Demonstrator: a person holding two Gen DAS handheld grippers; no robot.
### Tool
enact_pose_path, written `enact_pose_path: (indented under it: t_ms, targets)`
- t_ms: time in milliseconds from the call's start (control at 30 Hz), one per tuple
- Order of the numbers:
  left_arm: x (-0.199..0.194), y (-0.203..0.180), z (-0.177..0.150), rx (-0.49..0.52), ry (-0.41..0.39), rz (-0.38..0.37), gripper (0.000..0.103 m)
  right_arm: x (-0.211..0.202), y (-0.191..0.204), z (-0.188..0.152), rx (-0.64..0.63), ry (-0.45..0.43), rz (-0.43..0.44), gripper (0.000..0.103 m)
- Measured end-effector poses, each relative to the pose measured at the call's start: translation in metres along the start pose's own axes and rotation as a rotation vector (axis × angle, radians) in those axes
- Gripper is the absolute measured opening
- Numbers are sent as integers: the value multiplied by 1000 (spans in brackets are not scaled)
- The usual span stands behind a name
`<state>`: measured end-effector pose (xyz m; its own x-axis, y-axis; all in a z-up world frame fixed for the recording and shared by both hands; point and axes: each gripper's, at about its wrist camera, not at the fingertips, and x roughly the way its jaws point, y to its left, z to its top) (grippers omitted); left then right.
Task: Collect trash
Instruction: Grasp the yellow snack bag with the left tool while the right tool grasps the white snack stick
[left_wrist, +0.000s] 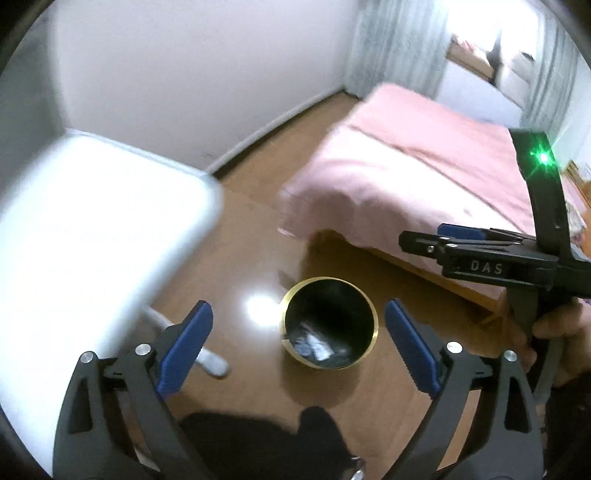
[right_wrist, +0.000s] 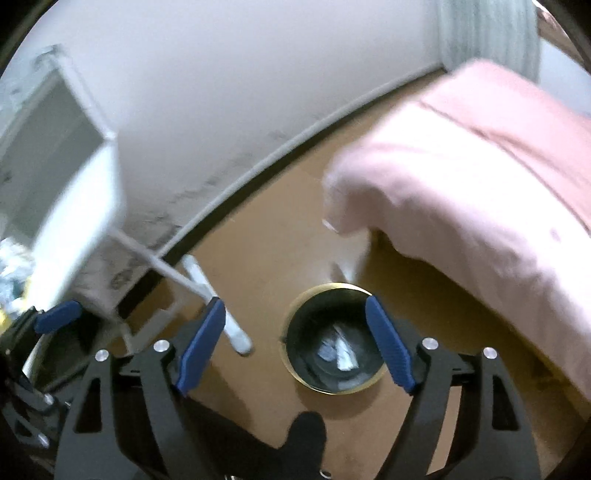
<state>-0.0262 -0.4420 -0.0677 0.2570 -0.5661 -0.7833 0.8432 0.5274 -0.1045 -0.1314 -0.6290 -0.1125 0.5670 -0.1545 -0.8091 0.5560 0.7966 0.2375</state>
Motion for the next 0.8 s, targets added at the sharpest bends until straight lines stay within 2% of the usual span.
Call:
enact_pose_path:
  t_ms: [67, 100, 167, 267, 433, 467, 600, 667, 800]
  targets:
    - [-41, 34, -10, -23, -42, 50, 92, -17, 48, 4, -70, -26, 59, 76]
    - [-69, 61, -20, -52, -66, 116, 92, -21, 67, 5, -98, -31, 83, 77]
    - [-102, 98, -35, -96, -94, 194, 92, -26, 117, 3, -166, -28, 149, 77]
    - [-156, 167, -70, -200, -119, 324, 92, -29, 207, -7, -294, -12, 265, 77]
    - [-226, 274, -138, -433, -126, 524, 93, -23, 337, -40, -490, 38, 384, 77]
    - [-238, 293, -154, -491, -128, 545, 93, -20, 369, -52, -541, 57, 415, 77]
    - [-264, 334, -195, -597, -125, 605, 93, -13, 450, -86, -646, 101, 472, 77]
    - [-272, 346, -207, -623, -133, 616, 93, -4, 478, -102, -686, 112, 470, 77]
    - [-279, 356, -223, -662, -135, 607, 93, 8, 501, -119, -733, 106, 429, 76]
